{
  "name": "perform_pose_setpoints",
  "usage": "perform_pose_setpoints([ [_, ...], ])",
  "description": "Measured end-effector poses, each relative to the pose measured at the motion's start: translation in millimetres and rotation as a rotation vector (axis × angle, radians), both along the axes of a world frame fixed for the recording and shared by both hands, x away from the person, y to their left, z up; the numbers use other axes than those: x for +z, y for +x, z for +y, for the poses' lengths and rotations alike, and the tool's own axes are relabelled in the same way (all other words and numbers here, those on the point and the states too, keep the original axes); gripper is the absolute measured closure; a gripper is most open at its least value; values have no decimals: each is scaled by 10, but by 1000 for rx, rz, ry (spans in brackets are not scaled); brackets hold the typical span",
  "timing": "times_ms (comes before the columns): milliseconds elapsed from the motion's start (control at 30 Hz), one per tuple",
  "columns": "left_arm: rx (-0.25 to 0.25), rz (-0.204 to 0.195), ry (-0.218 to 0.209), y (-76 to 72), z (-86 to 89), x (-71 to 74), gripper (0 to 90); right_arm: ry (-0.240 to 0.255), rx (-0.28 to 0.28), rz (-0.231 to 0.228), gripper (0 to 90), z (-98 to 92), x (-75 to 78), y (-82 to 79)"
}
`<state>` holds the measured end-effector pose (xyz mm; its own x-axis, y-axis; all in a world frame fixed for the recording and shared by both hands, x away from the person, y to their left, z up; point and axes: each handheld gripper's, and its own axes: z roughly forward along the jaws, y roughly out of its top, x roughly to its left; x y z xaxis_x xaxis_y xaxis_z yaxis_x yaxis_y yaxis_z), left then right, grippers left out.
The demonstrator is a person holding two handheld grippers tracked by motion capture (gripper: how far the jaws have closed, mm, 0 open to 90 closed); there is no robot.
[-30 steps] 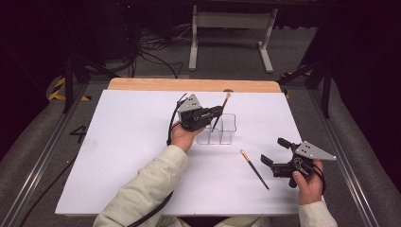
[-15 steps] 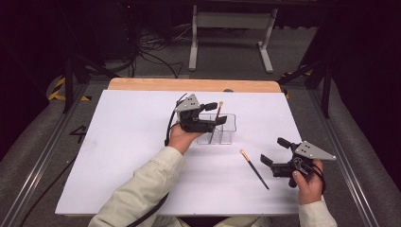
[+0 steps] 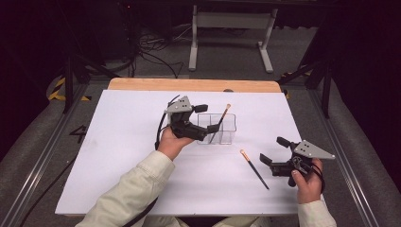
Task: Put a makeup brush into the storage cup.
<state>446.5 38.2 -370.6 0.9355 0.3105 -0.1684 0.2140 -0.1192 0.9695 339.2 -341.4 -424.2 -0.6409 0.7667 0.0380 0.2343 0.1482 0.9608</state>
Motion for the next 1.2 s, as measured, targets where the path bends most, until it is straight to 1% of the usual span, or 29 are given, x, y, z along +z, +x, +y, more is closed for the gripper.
perform_pose_setpoints([
  [33,-2,5,-2,-15,17,8,64,-1,-1,0,11,3,3,0],
  [100,-2,1,5,-48,66,25,58,1,-1,-1,11,6,16,-3],
  [167,-2,5,8,-79,117,36,56,3,-4,-6,11,1,27,0],
  [267,0,2,8,-126,199,56,52,-1,-5,2,11,1,32,2],
  [300,5,-2,17,-152,233,66,52,-1,-4,-1,11,2,32,6],
  [367,4,-9,24,-195,273,74,53,0,-3,-2,11,7,42,14],
  [433,3,-7,24,-216,290,77,50,1,-4,-2,11,9,49,15],
  [633,-5,3,22,-299,404,86,36,0,-4,-8,11,13,80,17],
  [733,-7,19,25,-338,462,79,32,0,-3,-11,11,16,90,14],
  [767,-13,26,17,-350,511,77,28,1,-3,-11,11,19,92,17],
  [867,-2,30,13,-397,603,89,26,7,-1,-8,11,32,105,21],
  [900,-2,30,13,-397,603,89,25,7,-1,-8,11,32,105,21],
  [967,2,21,22,-431,667,95,24,11,9,-11,11,45,120,32],
  [1033,4,24,24,-465,719,88,24,11,7,-9,11,55,132,38],
  [1100,9,20,42,-496,776,73,22,11,11,-11,11,63,146,45],
  [1133,10,21,51,-507,809,60,22,12,12,-10,11,66,153,46],
  [1200,16,29,51,-525,859,42,22,8,13,-13,11,73,168,56],
])
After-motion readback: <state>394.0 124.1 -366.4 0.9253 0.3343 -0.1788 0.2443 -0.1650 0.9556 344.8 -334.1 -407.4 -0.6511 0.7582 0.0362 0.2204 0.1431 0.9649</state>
